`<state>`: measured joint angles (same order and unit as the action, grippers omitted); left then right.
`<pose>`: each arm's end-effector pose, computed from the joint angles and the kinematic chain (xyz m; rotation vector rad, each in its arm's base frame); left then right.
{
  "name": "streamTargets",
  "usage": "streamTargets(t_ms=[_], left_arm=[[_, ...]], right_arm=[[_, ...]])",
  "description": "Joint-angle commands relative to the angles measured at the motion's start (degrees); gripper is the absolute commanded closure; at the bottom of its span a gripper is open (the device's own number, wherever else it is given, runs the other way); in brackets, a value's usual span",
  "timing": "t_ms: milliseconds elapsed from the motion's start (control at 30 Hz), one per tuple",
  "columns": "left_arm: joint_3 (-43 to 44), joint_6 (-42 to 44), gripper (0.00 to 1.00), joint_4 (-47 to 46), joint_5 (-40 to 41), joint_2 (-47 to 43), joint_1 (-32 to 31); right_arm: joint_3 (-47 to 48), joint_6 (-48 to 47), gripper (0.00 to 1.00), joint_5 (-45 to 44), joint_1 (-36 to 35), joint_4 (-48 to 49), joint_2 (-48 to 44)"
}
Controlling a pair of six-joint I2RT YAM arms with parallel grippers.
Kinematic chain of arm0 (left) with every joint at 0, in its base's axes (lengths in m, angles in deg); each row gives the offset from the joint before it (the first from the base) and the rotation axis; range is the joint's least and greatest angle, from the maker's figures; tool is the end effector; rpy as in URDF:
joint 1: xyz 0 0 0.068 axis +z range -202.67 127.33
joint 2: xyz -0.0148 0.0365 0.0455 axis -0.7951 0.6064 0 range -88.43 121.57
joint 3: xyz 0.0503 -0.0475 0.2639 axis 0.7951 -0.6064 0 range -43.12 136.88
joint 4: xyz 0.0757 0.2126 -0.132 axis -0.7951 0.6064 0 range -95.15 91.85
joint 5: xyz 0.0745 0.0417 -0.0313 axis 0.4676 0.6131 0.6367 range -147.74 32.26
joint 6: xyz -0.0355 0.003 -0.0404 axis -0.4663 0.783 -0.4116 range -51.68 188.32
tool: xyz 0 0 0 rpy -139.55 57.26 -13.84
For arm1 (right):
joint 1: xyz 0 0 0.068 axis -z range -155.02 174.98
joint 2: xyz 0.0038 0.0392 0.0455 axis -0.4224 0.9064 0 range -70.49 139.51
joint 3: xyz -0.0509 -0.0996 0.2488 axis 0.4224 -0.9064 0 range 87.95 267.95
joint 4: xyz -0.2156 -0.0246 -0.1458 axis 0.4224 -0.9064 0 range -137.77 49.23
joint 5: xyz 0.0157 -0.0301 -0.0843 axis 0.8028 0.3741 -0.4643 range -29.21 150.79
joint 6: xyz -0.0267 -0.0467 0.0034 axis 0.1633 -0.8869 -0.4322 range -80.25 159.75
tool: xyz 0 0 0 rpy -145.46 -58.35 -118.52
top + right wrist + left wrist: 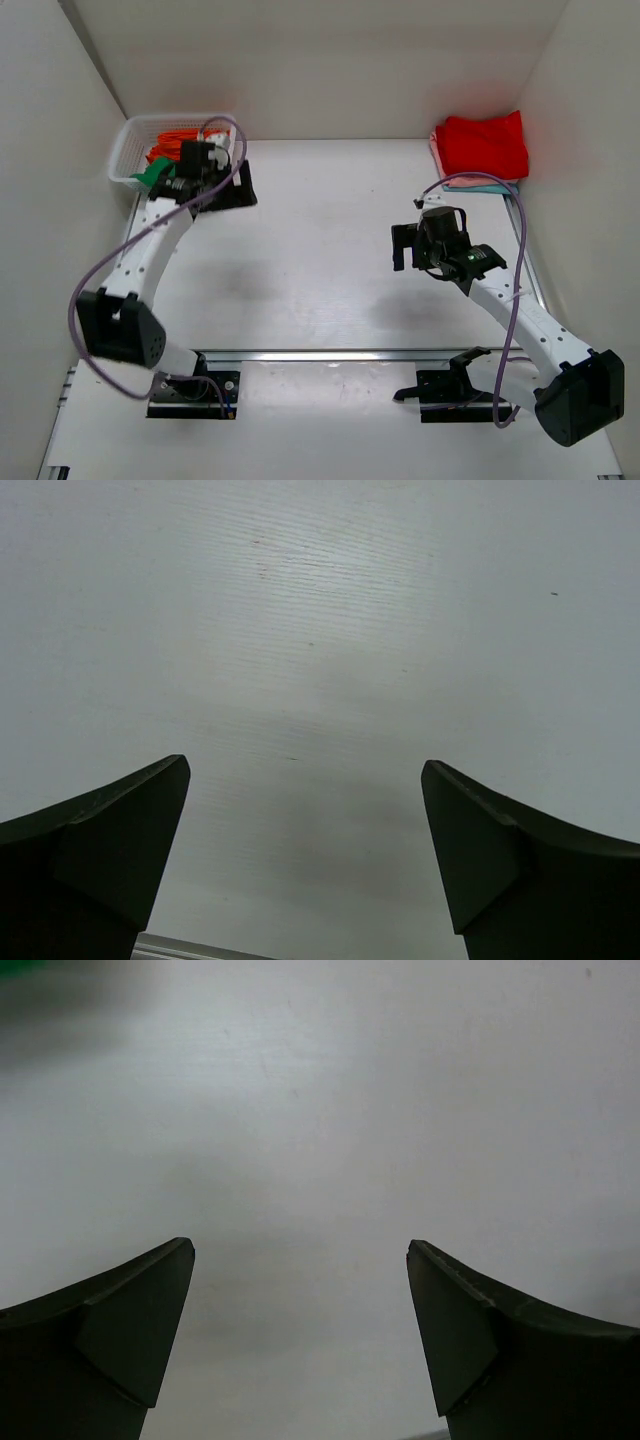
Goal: Fold and stack the t-shirts
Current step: Grab crumpled tshirt from bin with the left arm
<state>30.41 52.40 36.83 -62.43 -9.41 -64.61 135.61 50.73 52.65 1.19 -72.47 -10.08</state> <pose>0.2864 -0.0636 0.3283 -0.0455 2.4203 -0.3231 0.2031 0.0841 0.2710 -0.1916 2.3327 0.1346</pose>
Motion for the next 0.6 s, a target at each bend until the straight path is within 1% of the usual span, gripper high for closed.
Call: streamTargets(t_ms=[0, 33, 100, 133, 200, 233, 267, 300, 333, 367, 400, 433, 467, 500, 533, 567], left_arm=[[15.5, 3.1, 0.01, 4.8, 4.6, 8.1, 4.0], [18.5, 3.5, 0.02, 5.3, 5.9, 12.3, 4.3], [27.8, 5.0, 0.01, 7.9, 7.1, 18.9, 4.6], [30.2, 5.2, 0.01, 7.9, 7.5, 19.5, 4.4], [31.8, 5.5, 0.01, 5.9, 6.6, 21.0, 5.4], [31.2, 5.7, 0.03, 4.9, 6.3, 20.9, 5.7], [30.7, 5.6, 0.21, 2.6, 6.0, 19.9, 6.7], [29.0, 4.2, 0.45, 0.0, 5.9, 19.2, 8.6], [28.2, 3.3, 0.59, -0.6, 5.6, 18.7, 10.2], [27.5, 0.9, 0.67, -1.4, 5.2, 18.1, 11.8], [26.8, -0.5, 0.66, -1.5, 5.1, 17.8, 15.6], [26.0, -1.2, 0.54, -1.6, 5.1, 17.6, 17.0], [25.3, -1.4, 0.46, -1.9, 7.6, 17.0, 17.3], [24.2, -1.6, 0.47, -2.4, 10.3, 16.8, 18.0], [23.2, -1.6, 0.47, -2.8, 11.4, 16.5, 17.8], [22.9, -1.6, 0.38, -3.0, 13.1, 17.1, 18.1]], right_arm=[[1.4, 1.4, 0.01, 2.2, -0.7, 2.5, -0.4], [1.8, 1.1, 0.01, 2.3, -1.1, 2.7, -0.4], [2.0, 0.9, 0.01, 3.4, -0.7, 2.6, 0.1], [2.2, 1.0, 0.01, 3.9, -0.6, 2.6, 0.1], [1.9, 0.8, 0.00, 4.7, 0.1, 2.8, 0.6], [1.7, 0.8, 0.01, 5.7, 0.5, 2.8, 0.9], [1.6, 0.8, 0.01, 6.1, 0.9, 3.0, 0.5], [1.3, 1.0, 0.01, 6.8, 1.4, 3.3, 0.8], [1.4, 0.5, 0.01, 7.0, 1.7, 3.1, 0.7], [0.9, 0.4, 0.01, 7.3, 2.1, 3.7, 0.5], [0.6, 0.4, 0.01, 7.7, 2.7, 3.6, 0.4], [0.2, 0.4, 0.00, 7.8, 3.0, 4.0, 0.6], [0.0, 0.5, 0.01, 9.8, 3.6, 4.3, 0.2], [-0.4, 0.4, 0.01, 10.7, 4.4, 4.3, 0.0], [-0.5, 0.4, 0.01, 11.0, 4.6, 4.8, -0.2], [-0.5, 0.4, 0.01, 11.4, 5.1, 4.9, -0.4]])
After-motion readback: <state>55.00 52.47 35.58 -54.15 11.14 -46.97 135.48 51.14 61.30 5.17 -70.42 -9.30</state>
